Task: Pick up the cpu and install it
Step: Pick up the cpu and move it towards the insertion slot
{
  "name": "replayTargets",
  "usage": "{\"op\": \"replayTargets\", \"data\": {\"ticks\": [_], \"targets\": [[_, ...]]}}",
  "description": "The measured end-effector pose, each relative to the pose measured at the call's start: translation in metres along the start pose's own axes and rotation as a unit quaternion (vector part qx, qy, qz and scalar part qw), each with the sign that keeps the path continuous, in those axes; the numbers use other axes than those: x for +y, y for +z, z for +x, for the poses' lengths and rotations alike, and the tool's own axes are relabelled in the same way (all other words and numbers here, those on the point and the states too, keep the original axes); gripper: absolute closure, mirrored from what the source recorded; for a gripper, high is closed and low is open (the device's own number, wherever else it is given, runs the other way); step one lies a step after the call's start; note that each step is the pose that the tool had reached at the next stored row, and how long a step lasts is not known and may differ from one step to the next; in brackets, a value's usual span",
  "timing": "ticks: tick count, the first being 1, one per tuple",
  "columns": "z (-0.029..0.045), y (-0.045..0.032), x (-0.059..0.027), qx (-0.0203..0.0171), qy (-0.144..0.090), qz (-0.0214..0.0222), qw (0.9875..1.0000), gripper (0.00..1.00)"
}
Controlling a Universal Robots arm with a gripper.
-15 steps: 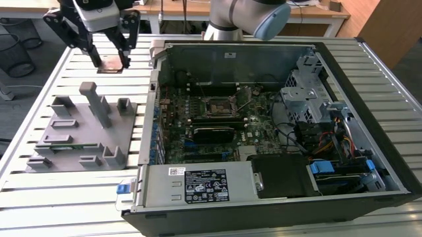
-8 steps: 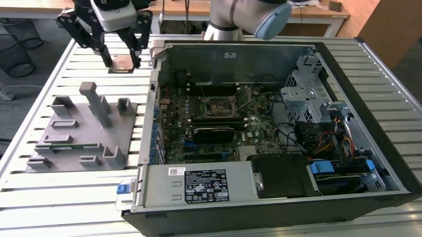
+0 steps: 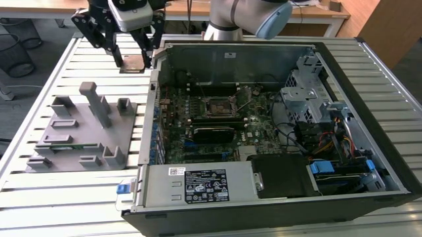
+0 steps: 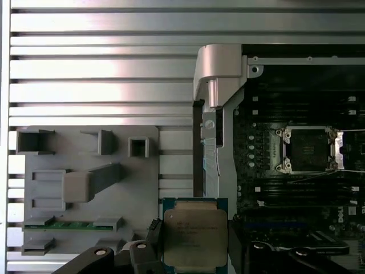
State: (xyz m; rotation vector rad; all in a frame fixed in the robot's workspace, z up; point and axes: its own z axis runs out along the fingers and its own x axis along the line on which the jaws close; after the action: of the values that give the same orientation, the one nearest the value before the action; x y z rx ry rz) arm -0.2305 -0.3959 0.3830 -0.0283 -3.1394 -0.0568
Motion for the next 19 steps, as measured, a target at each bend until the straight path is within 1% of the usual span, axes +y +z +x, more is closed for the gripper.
{"op": "replayTargets", "data": {"ticks": [5, 19], "targets": [[-0.0121, 0.0000, 0.0002, 0.0000, 0.000, 0.0000, 1.0000, 0.46], [-0.0424, 0.0002, 0.0007, 0.0000, 0.000, 0.0000, 1.0000, 0.46]]}}
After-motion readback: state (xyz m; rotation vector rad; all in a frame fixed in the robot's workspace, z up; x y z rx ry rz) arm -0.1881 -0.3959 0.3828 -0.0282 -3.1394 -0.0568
